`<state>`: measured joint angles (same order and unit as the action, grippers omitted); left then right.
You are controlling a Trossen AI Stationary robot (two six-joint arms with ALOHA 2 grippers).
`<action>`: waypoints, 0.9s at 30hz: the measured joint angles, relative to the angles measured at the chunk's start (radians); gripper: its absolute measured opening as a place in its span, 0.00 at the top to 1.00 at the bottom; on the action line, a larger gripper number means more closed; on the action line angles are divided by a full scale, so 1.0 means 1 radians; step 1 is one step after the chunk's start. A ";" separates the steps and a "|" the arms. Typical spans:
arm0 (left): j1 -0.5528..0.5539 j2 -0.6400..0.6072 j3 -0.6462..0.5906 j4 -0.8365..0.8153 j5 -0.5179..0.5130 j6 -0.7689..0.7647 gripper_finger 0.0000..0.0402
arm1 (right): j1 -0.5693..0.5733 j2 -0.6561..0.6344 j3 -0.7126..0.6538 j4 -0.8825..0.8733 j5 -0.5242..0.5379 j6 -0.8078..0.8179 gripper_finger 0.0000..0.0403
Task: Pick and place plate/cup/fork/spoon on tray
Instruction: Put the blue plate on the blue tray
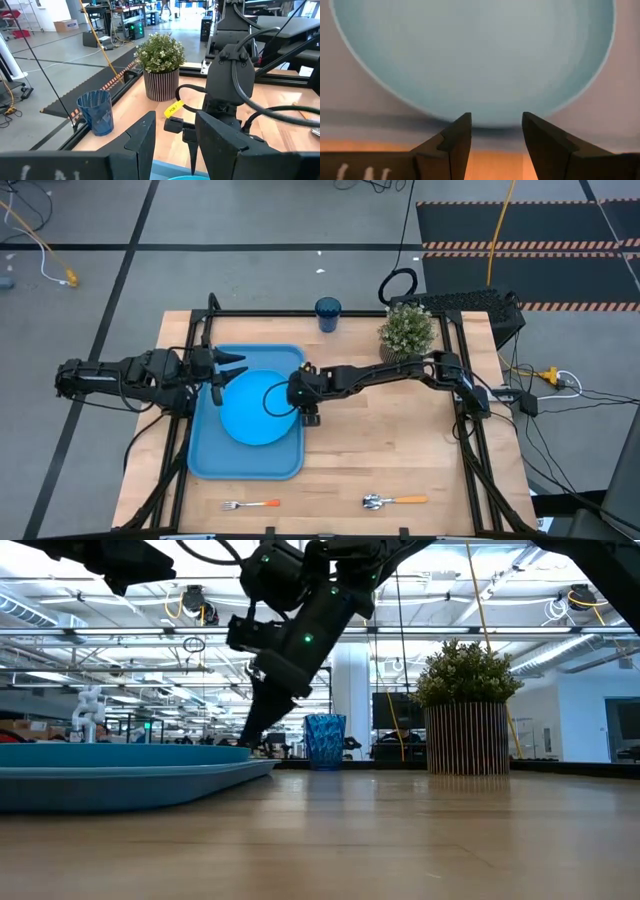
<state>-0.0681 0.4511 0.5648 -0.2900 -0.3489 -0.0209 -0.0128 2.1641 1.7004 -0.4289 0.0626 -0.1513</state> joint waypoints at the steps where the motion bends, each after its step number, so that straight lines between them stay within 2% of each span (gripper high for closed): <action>1: 0.000 0.000 0.000 -0.004 0.000 -0.001 0.64 | 0.000 -0.003 0.000 -0.022 0.015 0.000 0.59; 4: 0.000 0.000 0.000 -0.022 0.000 -0.004 0.64 | -0.005 -0.046 -0.004 -0.097 0.039 0.009 0.59; 11: 0.000 0.000 0.000 -0.024 0.000 -0.007 0.64 | 0.001 -0.074 -0.038 -0.084 -0.012 0.030 0.59; 15: 0.000 0.000 0.000 -0.022 0.000 -0.007 0.64 | 0.003 -0.075 -0.113 0.022 -0.019 0.067 0.59; 20: 0.000 0.000 0.000 -0.010 0.000 -0.004 0.64 | 0.008 -0.075 -0.147 0.126 -0.088 0.098 0.59; 27: 0.000 0.000 0.000 -0.004 0.000 -0.003 0.64 | 0.010 -0.069 -0.148 0.144 -0.091 0.116 0.59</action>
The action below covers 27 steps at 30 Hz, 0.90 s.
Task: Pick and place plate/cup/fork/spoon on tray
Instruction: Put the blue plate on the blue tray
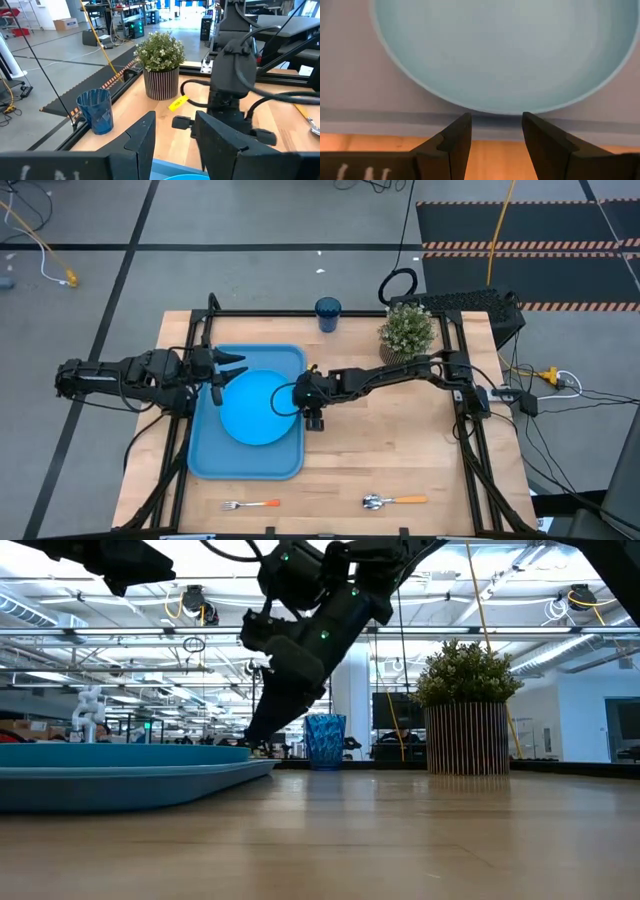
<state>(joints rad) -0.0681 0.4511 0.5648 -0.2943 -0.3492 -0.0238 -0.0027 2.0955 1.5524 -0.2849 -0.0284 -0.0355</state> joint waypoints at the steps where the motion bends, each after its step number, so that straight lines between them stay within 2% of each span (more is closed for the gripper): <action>1: 0.000 0.000 0.000 0.000 0.000 0.000 0.64 | -0.001 0.002 0.000 -0.003 0.001 0.004 0.59; 17: 0.000 0.000 0.000 -0.010 0.000 0.002 0.64 | -0.001 0.035 -0.004 0.108 -0.001 0.043 0.59; 27: 0.000 0.000 0.000 -0.010 0.000 0.000 0.64 | -0.004 0.063 -0.048 0.245 0.004 0.077 0.59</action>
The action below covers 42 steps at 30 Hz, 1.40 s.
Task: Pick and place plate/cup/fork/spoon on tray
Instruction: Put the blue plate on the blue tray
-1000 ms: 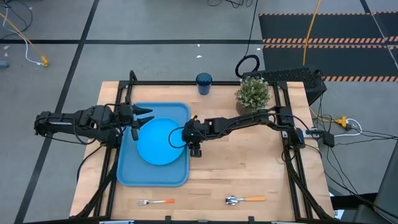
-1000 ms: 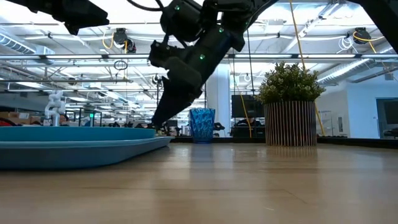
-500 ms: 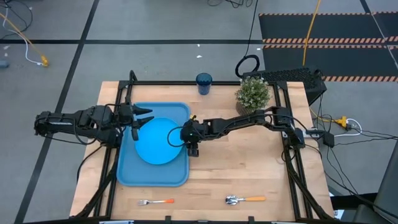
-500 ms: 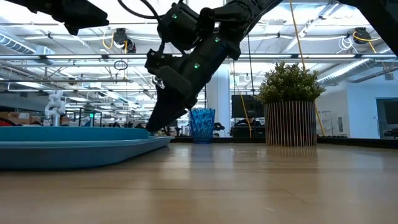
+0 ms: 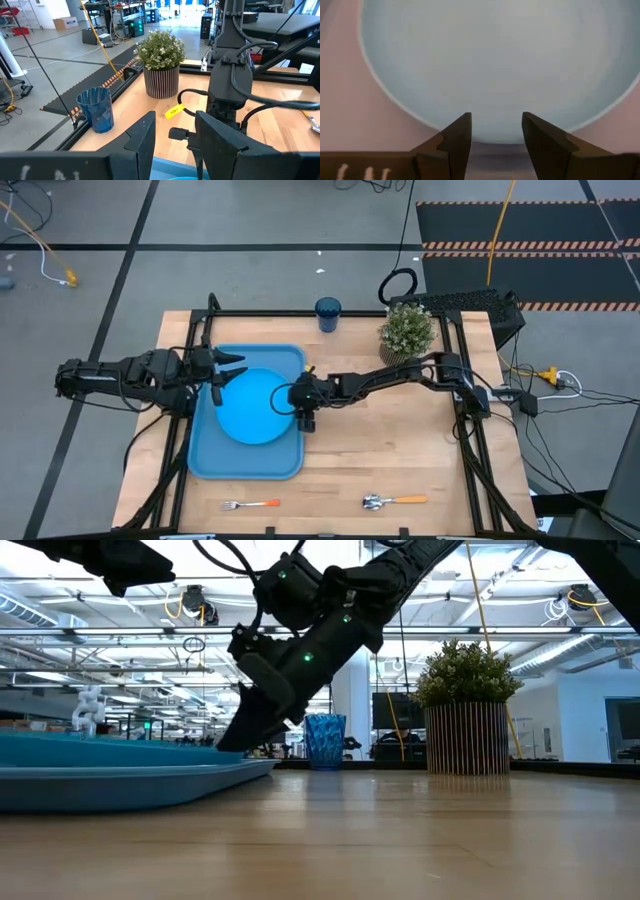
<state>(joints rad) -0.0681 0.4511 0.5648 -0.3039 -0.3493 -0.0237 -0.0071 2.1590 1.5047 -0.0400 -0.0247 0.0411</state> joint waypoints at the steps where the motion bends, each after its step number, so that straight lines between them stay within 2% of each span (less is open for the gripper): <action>1: 0.000 0.000 0.000 -0.001 0.000 -0.001 0.64 | 0.000 0.000 -0.006 0.010 0.002 0.000 0.59; 9: 0.000 0.000 0.000 -0.013 0.000 -0.005 0.64 | 0.000 -0.052 -0.010 0.035 0.005 -0.024 0.59; 19: 0.000 0.000 0.000 -0.023 0.000 -0.008 0.64 | 0.000 -0.094 -0.033 -0.127 0.055 -0.028 0.59; 29: 0.000 0.000 0.000 -0.013 0.000 -0.007 0.64 | -0.007 -0.080 -0.148 0.080 0.050 -0.007 0.59; 42: 0.000 0.000 0.000 -0.009 0.000 0.000 0.64 | -0.014 -0.043 -0.150 0.212 0.005 0.014 0.59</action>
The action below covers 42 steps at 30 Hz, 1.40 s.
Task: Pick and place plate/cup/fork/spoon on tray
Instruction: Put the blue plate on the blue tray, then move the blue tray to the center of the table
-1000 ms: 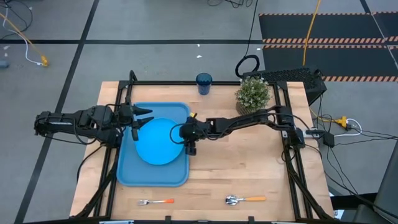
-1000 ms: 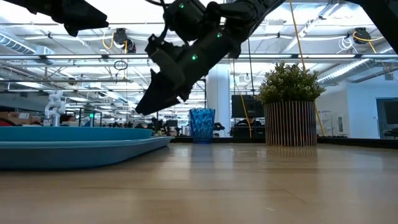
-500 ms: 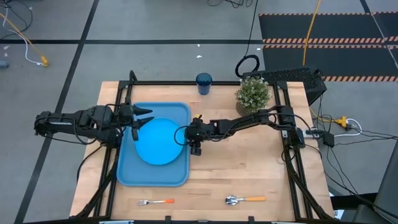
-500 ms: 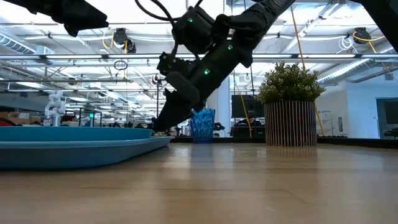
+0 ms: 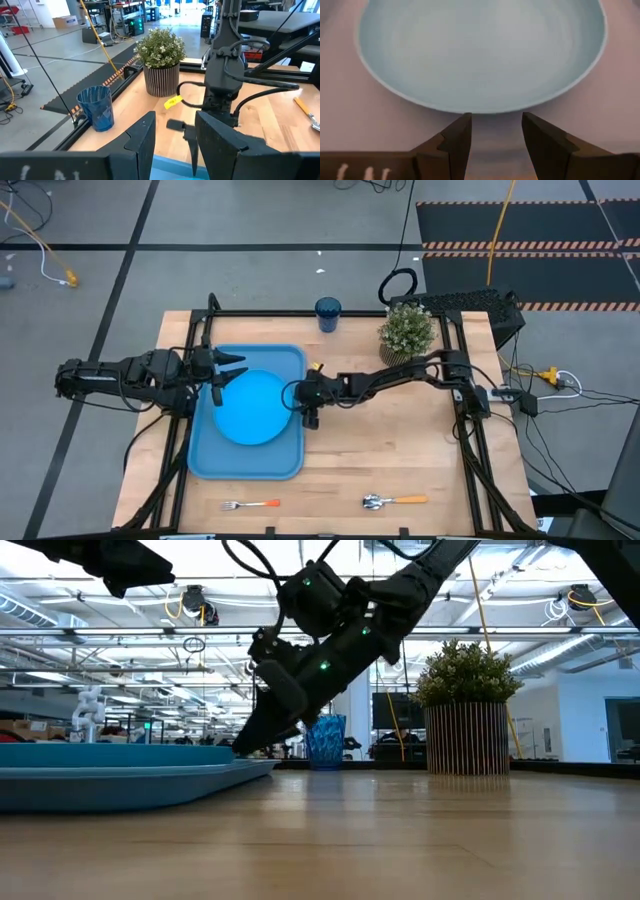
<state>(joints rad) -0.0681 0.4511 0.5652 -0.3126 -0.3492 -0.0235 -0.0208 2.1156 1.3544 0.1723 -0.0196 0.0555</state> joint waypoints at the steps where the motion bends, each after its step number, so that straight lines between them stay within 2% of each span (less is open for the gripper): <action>1: 0.000 0.000 0.000 0.000 0.000 0.001 0.64 | 0.000 0.008 0.000 0.014 -0.011 0.008 0.59; 7: 0.000 0.000 0.000 0.000 0.000 0.000 0.64 | -0.003 0.013 0.000 0.035 -0.007 0.007 0.59; 11: 0.000 0.000 0.000 -0.007 0.000 -0.005 0.64 | -0.011 -0.040 0.000 -0.021 -0.002 -0.024 0.59; 17: 0.000 0.000 0.000 -0.016 0.000 -0.004 0.64 | -0.034 -0.149 0.000 -0.221 0.099 -0.131 0.59; 22: 0.000 0.000 0.000 -0.015 0.000 -0.002 0.64 | -0.092 -0.208 0.053 -0.364 0.094 -0.132 0.59; 28: 0.000 0.000 0.000 -0.003 -0.013 0.022 0.64 | -0.101 -0.204 0.196 -0.592 0.071 -0.381 0.59; 36: 0.000 0.000 0.000 -0.008 -0.019 0.044 0.64 | -0.089 -0.125 0.205 -0.677 0.021 -0.667 0.59; 42: 0.000 0.000 0.000 -0.048 -0.019 0.043 0.64 | -0.062 -0.013 0.204 -0.599 0.099 -0.856 0.59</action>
<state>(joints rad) -0.0677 0.4511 0.5652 -0.3602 -0.3683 0.0191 -0.0826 2.1029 1.5585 -0.4271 0.0799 -0.8005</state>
